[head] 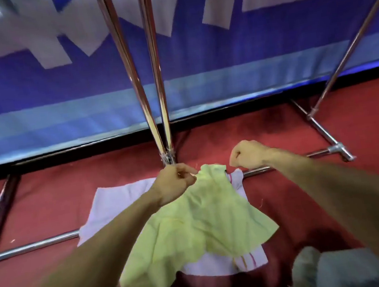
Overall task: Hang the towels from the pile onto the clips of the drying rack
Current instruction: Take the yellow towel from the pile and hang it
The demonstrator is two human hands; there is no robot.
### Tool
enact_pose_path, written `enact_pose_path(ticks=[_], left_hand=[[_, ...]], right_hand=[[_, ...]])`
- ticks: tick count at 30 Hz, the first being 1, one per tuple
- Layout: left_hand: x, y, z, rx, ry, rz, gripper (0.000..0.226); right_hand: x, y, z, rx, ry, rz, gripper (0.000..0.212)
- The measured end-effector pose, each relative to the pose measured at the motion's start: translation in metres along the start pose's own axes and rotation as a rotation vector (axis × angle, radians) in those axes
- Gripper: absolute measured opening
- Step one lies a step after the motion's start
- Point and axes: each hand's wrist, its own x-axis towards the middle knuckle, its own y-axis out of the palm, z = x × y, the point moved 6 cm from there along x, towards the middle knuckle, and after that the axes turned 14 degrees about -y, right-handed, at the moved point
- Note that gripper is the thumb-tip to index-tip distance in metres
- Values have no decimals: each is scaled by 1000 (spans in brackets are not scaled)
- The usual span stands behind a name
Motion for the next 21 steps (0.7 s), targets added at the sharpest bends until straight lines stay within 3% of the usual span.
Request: enact_pose_path(ticks=[4,7,10,14,18,21], left_hand=[[43,38,21,-87,-58,25,16],[69,56,37,-94,-117,33,14],[85,68,53,-84,-158,67,15],[90,69,65,-31,-183,100,11],[83,53,63,-22,-162,69,9],[65,38,58,4,-153,60,13]], right_hand=[[33,62,-64,124,168,-37,27],[57,102,-85,77,179,-52,47],[77,139,-103,96,193,-79,13],[88,165,-119,87,223,-76,36],[83,156,-107,24,164,-141,26],[72,133,-77,111,60,-178,14]])
